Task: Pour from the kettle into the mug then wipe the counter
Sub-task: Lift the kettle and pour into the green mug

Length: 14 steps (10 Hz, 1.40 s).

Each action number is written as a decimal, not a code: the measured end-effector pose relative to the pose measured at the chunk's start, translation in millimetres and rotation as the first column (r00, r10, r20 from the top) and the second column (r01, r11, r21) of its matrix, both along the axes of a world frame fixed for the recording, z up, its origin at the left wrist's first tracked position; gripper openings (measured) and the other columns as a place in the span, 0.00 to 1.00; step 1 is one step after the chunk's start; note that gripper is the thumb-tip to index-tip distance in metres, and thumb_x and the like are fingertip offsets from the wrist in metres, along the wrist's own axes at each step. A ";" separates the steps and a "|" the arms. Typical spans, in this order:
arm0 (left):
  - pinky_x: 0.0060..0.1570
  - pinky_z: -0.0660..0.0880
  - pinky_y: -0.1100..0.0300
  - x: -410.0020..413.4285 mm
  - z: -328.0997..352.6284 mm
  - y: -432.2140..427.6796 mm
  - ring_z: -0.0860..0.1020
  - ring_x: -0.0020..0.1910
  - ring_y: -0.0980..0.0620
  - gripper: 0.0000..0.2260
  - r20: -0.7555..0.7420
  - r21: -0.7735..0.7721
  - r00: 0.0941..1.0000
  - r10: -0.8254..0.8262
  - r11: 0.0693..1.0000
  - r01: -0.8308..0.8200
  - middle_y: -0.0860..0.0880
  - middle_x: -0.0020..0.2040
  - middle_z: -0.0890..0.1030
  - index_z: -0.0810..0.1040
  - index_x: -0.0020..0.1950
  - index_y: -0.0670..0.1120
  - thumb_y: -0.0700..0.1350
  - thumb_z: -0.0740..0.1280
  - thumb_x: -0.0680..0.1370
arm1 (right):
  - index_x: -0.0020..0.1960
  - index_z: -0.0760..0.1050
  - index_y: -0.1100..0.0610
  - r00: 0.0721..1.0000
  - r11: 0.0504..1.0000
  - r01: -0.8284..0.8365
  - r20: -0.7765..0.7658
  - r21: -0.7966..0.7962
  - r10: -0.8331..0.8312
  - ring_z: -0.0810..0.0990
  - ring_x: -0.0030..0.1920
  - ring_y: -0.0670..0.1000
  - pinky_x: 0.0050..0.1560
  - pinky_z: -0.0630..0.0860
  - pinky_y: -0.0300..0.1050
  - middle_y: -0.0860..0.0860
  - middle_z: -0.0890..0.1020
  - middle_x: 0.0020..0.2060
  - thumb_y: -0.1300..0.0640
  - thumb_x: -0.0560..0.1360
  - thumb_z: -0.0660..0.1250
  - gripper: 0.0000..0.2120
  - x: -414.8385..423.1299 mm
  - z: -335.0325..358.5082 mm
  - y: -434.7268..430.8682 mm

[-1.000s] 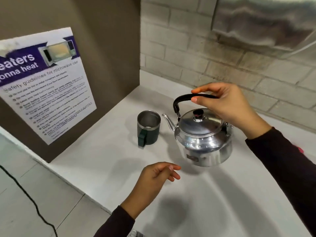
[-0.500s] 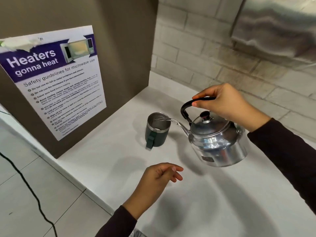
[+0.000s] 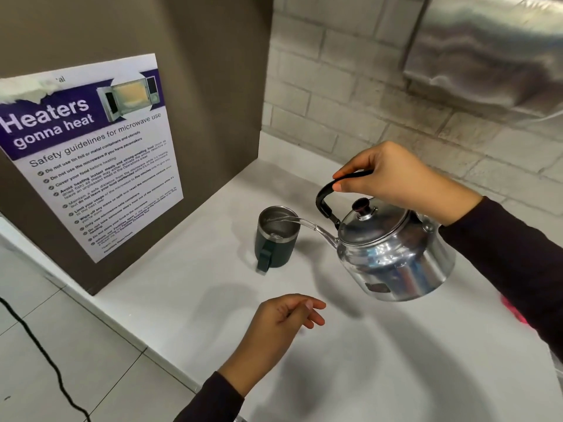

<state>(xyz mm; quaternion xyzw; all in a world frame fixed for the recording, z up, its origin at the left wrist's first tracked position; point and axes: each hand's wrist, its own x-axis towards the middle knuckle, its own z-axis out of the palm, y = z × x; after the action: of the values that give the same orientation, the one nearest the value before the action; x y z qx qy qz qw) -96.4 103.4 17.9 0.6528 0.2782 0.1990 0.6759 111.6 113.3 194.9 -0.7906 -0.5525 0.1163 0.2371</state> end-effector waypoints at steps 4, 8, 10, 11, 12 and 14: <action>0.43 0.75 0.71 3.0 -0.4 1.6 0.80 0.38 0.61 0.16 0.001 0.007 1.000 -0.010 1.000 0.010 0.57 0.38 0.86 0.83 0.41 0.61 0.45 0.60 0.79 | 0.47 0.85 0.52 0.997 0.996 -0.025 0.074 -0.085 0.032 0.77 0.36 0.39 0.36 0.70 0.28 0.40 0.82 0.35 0.51 0.67 0.75 0.10 1.8 10.9 7.0; 0.44 0.75 0.70 4.5 0.0 -0.1 0.80 0.38 0.61 0.16 -0.013 0.009 1.000 -0.025 1.000 0.025 0.58 0.38 0.86 0.83 0.41 0.62 0.45 0.60 0.79 | 0.44 0.85 0.52 0.991 0.992 -0.074 0.105 -0.105 0.085 0.74 0.27 0.29 0.28 0.67 0.25 0.33 0.79 0.23 0.51 0.67 0.75 0.08 1.7 13.4 10.0; 0.44 0.75 0.70 4.6 0.2 -0.2 0.80 0.38 0.61 0.17 -0.011 0.004 1.000 -0.021 1.000 0.021 0.58 0.38 0.86 0.83 0.40 0.62 0.45 0.60 0.79 | 0.44 0.85 0.53 0.987 0.989 -0.098 0.116 -0.108 0.110 0.73 0.27 0.28 0.27 0.65 0.19 0.27 0.76 0.21 0.52 0.67 0.75 0.07 2.4 17.9 13.1; 0.43 0.75 0.71 4.3 1.0 -0.2 0.80 0.37 0.61 0.16 -0.006 -0.001 1.000 -0.017 1.000 0.017 0.58 0.37 0.86 0.83 0.40 0.62 0.44 0.61 0.79 | 0.44 0.85 0.53 0.987 0.989 -0.096 0.120 -0.111 0.109 0.73 0.26 0.29 0.26 0.65 0.20 0.28 0.76 0.21 0.52 0.67 0.75 0.07 1.6 19.9 14.0; 0.43 0.75 0.71 4.5 1.8 -0.3 0.80 0.37 0.61 0.17 -0.006 -0.003 1.000 -0.017 1.000 0.017 0.58 0.37 0.86 0.83 0.40 0.61 0.44 0.61 0.79 | 0.44 0.85 0.54 0.987 0.990 -0.084 0.125 -0.110 0.098 0.73 0.26 0.31 0.25 0.65 0.21 0.30 0.76 0.19 0.52 0.67 0.75 0.08 0.8 21.3 14.4; 0.43 0.75 0.71 4.8 2.8 -0.8 0.80 0.37 0.61 0.17 -0.002 -0.003 1.000 -0.025 1.000 0.025 0.58 0.37 0.86 0.83 0.40 0.61 0.44 0.60 0.79 | 0.44 0.85 0.54 0.987 0.991 -0.084 0.131 -0.101 0.097 0.73 0.25 0.32 0.25 0.65 0.22 0.38 0.78 0.22 0.52 0.67 0.75 0.08 -2.7 24.8 13.6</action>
<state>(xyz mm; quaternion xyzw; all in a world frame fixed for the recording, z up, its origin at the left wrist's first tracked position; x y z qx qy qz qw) -91.6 102.6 20.6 0.6554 0.2711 0.1891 0.6791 108.9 126.9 219.7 -0.7812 -0.5965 0.0993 0.1554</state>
